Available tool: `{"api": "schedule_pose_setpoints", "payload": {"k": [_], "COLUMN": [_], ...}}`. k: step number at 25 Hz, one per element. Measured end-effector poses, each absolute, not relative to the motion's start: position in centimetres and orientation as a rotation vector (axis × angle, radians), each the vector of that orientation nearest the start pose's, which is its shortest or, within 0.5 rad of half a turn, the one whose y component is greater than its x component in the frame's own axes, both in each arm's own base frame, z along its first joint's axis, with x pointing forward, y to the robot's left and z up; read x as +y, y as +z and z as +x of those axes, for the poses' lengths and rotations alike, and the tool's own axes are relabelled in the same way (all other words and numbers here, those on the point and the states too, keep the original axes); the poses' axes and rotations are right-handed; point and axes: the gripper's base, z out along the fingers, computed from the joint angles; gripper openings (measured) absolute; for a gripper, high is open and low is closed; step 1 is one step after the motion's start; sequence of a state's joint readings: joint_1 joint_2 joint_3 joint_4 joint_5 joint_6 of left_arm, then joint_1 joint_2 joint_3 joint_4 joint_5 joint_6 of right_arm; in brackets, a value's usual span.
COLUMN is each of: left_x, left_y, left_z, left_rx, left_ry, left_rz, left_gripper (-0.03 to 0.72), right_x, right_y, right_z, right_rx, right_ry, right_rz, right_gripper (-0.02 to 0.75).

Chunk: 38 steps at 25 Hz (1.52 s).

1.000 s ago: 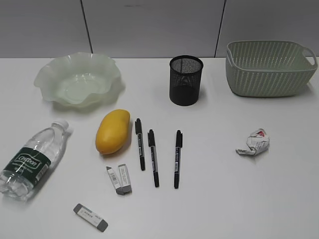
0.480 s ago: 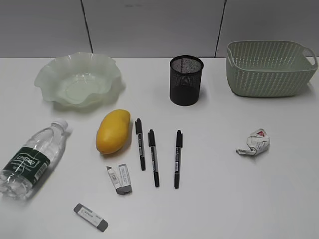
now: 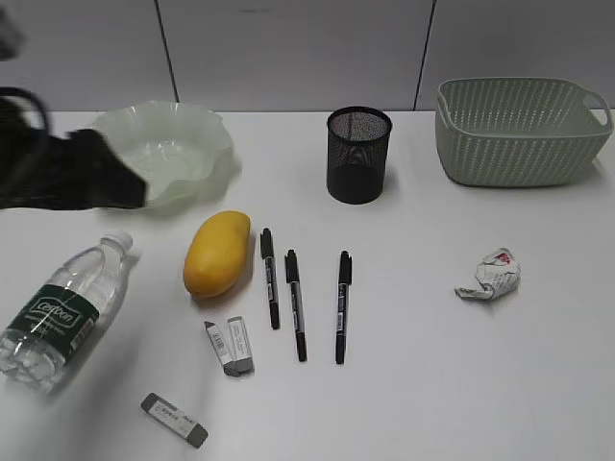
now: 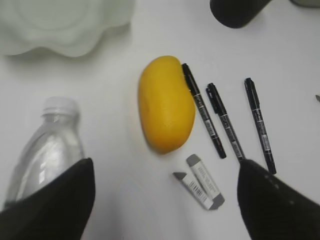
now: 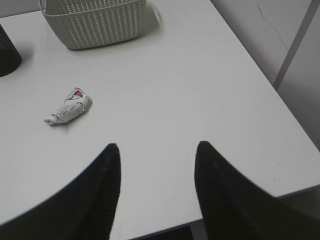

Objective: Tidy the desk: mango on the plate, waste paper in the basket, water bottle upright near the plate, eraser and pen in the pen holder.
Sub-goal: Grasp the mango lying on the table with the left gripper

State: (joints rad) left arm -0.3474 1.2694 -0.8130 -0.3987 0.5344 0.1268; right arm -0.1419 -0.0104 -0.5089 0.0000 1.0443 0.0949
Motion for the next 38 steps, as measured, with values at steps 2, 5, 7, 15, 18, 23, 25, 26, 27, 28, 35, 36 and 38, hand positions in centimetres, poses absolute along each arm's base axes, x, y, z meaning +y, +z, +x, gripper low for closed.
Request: {"api": "schedule_pose_setpoints", "payload": {"k": [2, 5, 7, 15, 18, 23, 25, 26, 27, 28, 35, 36, 38], "left_x": [-13.4, -17.0, -18.5, -19.8, -19.7, -19.8, -19.7, -19.6, -19.6, -19.5, -19.5, -19.5, -19.4], "left_y": [24.7, 21.9, 20.4, 16.4, 15.5, 14.4, 14.3, 14.3, 14.3, 14.3, 14.2, 14.2, 14.2], "left_z": [26.1, 29.7, 31.8, 35.6, 35.8, 36.1, 36.1, 36.1, 36.1, 36.1, 36.2, 36.1, 36.0], "left_rx": [2.543, 2.636, 2.676, 2.783, 2.791, 2.795, 2.794, 2.792, 2.789, 2.787, 2.785, 2.788, 2.803], "left_ry": [-0.504, -0.484, -0.462, -0.328, -0.291, -0.265, -0.242, -0.233, -0.224, -0.218, -0.208, -0.208, -0.205], "left_rz": [0.311, 0.381, 0.405, 0.398, 0.407, 0.419, 0.441, 0.450, 0.459, 0.465, 0.475, 0.475, 0.476], "left_gripper": [0.679, 0.681, 0.681, 0.683, 0.679, 0.652, 0.644, 0.643, 0.641, 0.638, 0.603, 0.599, 0.594], "right_x": [0.1, 0.1, 0.1, 0.1, 0.1, 0.1, 0.1, 0.1, 0.1, 0.1, 0.1, 0.1, 0.1], "right_y": [28.1, 28.1, 28.1, 28.1, 28.1, 28.1, 28.1, 28.1, 28.1, 28.1, 28.1, 28.1, 28.1], "right_z": [-0.7, -0.7, -0.7, -0.7, -0.7, -0.7, -0.7, -0.7, -0.7, -0.7, -0.7, -0.7, -0.7], "right_rx": [1.995, 1.995, 1.995, 1.995, 1.995, 1.995, 1.995, 1.995, 1.995, 1.995, 1.995, 1.995, 1.995], "right_ry": [-0.030, -0.030, -0.030, -0.030, -0.030, -0.030, -0.030, -0.030, -0.030, -0.030, -0.030, -0.030, -0.030], "right_rz": [0.237, 0.237, 0.237, 0.237, 0.237, 0.237, 0.237, 0.237, 0.237, 0.237, 0.237, 0.237, 0.237], "right_gripper": [0.391, 0.391, 0.391, 0.391, 0.391, 0.391, 0.391, 0.391, 0.391, 0.391, 0.391, 0.391, 0.391]}}
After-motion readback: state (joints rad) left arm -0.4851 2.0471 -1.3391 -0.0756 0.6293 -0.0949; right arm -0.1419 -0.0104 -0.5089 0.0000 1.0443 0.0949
